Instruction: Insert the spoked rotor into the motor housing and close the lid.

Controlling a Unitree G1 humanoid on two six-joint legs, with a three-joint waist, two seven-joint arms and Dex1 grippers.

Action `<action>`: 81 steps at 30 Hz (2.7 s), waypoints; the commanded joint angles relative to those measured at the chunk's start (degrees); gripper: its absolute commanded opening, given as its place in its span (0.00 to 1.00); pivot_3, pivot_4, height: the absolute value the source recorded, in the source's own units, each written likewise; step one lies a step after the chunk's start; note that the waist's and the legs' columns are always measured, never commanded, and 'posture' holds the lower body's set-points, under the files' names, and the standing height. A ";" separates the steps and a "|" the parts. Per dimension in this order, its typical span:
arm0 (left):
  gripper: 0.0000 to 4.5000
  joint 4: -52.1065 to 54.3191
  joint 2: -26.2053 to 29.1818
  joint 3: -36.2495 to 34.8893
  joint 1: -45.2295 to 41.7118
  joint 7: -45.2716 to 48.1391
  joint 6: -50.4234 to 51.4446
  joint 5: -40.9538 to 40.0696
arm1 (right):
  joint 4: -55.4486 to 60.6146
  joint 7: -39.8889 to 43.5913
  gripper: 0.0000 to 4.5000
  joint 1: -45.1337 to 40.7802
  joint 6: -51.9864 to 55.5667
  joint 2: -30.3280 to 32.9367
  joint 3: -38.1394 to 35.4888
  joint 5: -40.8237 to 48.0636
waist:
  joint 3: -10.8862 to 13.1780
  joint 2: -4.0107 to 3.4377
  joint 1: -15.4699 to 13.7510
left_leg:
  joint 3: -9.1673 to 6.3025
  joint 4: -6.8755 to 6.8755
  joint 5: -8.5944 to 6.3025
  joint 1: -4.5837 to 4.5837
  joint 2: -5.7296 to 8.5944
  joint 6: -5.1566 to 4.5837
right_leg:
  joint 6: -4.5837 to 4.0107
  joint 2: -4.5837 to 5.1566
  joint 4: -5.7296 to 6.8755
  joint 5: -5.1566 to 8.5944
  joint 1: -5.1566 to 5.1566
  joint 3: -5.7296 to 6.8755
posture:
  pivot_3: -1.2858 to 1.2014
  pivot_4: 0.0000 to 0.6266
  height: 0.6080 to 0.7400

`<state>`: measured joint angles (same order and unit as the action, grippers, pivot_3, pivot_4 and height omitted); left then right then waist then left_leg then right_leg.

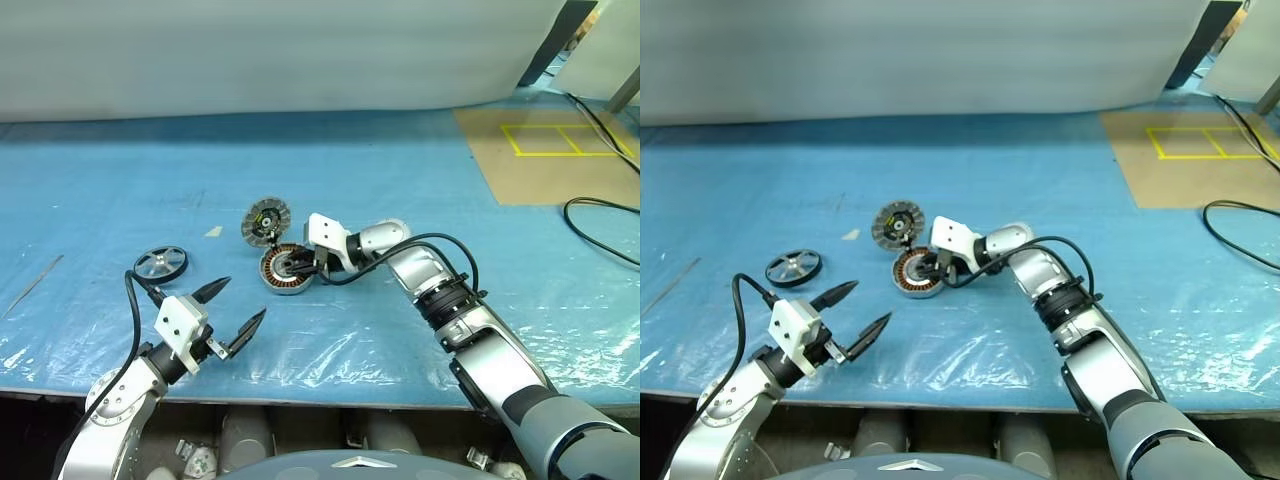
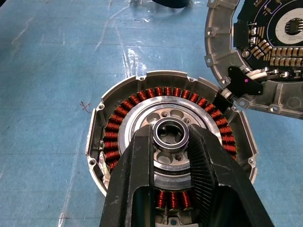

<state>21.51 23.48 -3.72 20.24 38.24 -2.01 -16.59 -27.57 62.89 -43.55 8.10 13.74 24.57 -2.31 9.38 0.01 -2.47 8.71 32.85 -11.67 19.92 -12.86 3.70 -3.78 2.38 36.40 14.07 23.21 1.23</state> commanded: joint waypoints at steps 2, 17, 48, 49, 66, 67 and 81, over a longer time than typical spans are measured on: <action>1.00 0.96 0.30 -0.04 -0.15 0.01 -0.40 -0.48 | -0.98 -1.90 0.14 -0.42 0.42 0.29 -0.55 -1.20 | 0.00 0.00 0.01 | 0.00 0.00 0.00 0.00 0.00 0.00 | 0.00 0.00 0.02 0.00 0.01 0.00 | 0.52 0.24 1.00; 1.00 1.02 0.29 0.04 0.23 -0.09 -0.39 -0.30 | 1.36 0.65 0.14 0.57 0.14 -0.47 -1.00 1.34 | 0.00 0.00 0.10 | 0.01 -0.02 0.00 0.04 0.00 0.00 | -0.01 -0.01 -0.03 0.01 0.10 -0.01 | 0.52 0.24 1.00; 1.00 1.06 0.44 0.11 0.10 -0.15 0.11 -0.41 | 1.87 0.84 0.14 0.80 0.74 -1.04 -0.71 1.32 | 0.01 -0.01 0.12 | 0.01 -0.09 0.00 0.04 0.00 0.01 | -0.01 -0.02 -0.13 0.01 0.20 -0.01 | 0.52 0.24 1.00; 1.00 1.03 0.45 0.12 0.11 -0.14 0.11 -0.39 | 1.92 0.85 0.14 0.84 0.76 -1.07 -0.70 1.34 | 0.01 -0.01 0.11 | 0.01 -0.09 0.00 0.04 0.00 0.01 | -0.01 -0.02 -0.13 0.01 0.20 0.00 | 0.52 0.24 1.00; 1.00 0.76 0.83 -0.07 -0.36 0.07 0.19 -0.49 | 2.01 0.50 0.14 1.12 1.19 -1.25 -0.65 1.12 | 0.01 -0.01 0.12 | 0.01 -0.13 -0.01 0.04 0.00 0.01 | -0.01 -0.02 -0.18 0.01 0.20 0.00 | 0.52 0.24 1.00; 1.00 0.73 0.84 -0.09 -0.40 0.07 0.18 -0.50 | 2.01 0.48 0.14 1.11 1.27 -1.25 -0.67 1.12 | 0.01 -0.01 0.12 | 0.01 -0.13 -0.01 0.04 0.00 0.01 | -0.01 -0.02 -0.18 0.01 0.20 0.00 | 0.52 0.24 1.00; 1.00 -0.29 0.90 0.20 -1.27 0.18 0.06 -0.20 | 2.23 -1.16 0.37 -0.68 6.40 -4.18 -6.79 7.24 | 0.02 -0.02 0.12 | 0.01 -0.14 0.00 0.06 0.00 0.01 | -0.01 -0.02 -0.20 0.01 0.23 0.00 | 0.52 0.24 1.00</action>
<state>20.41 23.78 -3.34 19.23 38.29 -1.74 -16.57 -26.22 62.16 -42.83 15.40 10.02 18.55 4.47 9.40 -0.01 -2.34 8.73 32.70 -11.67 19.98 -12.86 3.72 -3.79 2.35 36.20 14.08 23.45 1.23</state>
